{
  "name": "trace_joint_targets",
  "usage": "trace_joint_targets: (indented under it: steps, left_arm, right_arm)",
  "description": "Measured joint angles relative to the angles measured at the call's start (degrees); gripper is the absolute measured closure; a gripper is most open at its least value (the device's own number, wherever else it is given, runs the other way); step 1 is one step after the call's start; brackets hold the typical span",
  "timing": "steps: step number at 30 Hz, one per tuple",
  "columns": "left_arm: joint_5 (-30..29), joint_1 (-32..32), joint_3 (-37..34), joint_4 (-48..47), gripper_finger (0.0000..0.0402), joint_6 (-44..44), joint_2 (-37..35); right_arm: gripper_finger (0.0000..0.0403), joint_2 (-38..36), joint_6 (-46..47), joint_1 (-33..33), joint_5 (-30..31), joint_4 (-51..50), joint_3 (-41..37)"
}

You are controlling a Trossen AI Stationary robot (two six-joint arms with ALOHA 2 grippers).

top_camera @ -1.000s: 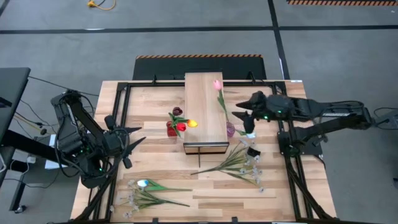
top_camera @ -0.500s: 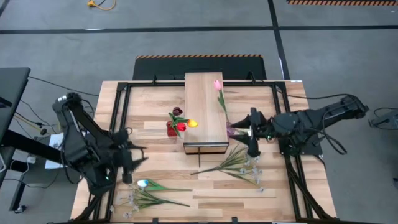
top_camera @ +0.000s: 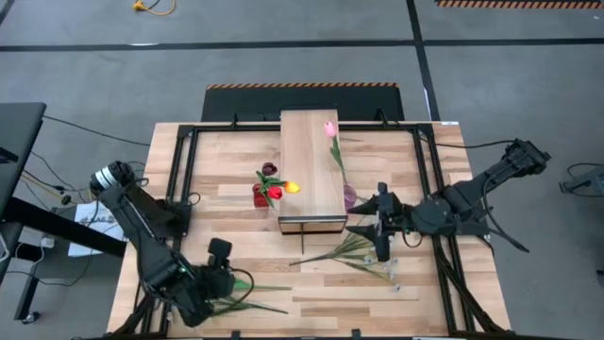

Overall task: Pick and place flowers into a vace then onto a shelf
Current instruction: Put the light blue tulip into the purple flower vase

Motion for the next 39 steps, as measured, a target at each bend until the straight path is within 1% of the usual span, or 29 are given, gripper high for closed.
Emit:
trace_joint_targets:
  steps: [3,6,9,13,24,28,32,35,39]
  left_arm:
    - [1.2,1.2,0.0,2.3,0.0266,0.7,0.5]
    - [4.2,2.5,-1.1,6.6,0.0267,0.5,0.6]
    - [7.6,3.4,-3.7,11.4,0.0267,-0.6,0.6]
    - [10.9,4.2,-9.0,16.5,0.0268,-4.5,0.6]
    - [12.2,4.2,-22.6,30.4,0.0268,-14.5,0.6]
    - [12.4,4.2,-26.2,34.8,0.0268,-16.1,0.6]
    - [13.3,4.2,-28.0,36.0,0.0268,-17.7,0.9]
    - [14.1,4.3,-28.2,36.3,0.0268,-18.0,2.7]
    - [18.0,5.7,-27.7,37.5,0.0268,-18.0,6.9]
  right_arm:
    - [0.02,1.1,0.9,1.4,0.1,0.5,0.0]
    - [0.0199,2.2,1.9,2.6,0.1,0.4,0.0]
    - [0.0198,3.5,2.4,3.6,0.7,0.4,0.0]
    - [0.0198,4.7,2.4,4.9,1.0,0.6,0.0]
    - [0.0197,5.3,3.5,7.6,1.1,1.7,0.0]
    - [0.02,5.3,3.5,8.9,1.1,2.0,0.0]
    - [0.0199,5.3,3.6,9.9,2.0,1.9,0.0]
    - [0.0197,5.3,3.6,10.7,3.0,1.9,0.0]
    - [0.0199,5.3,3.7,10.9,3.1,1.9,0.0]
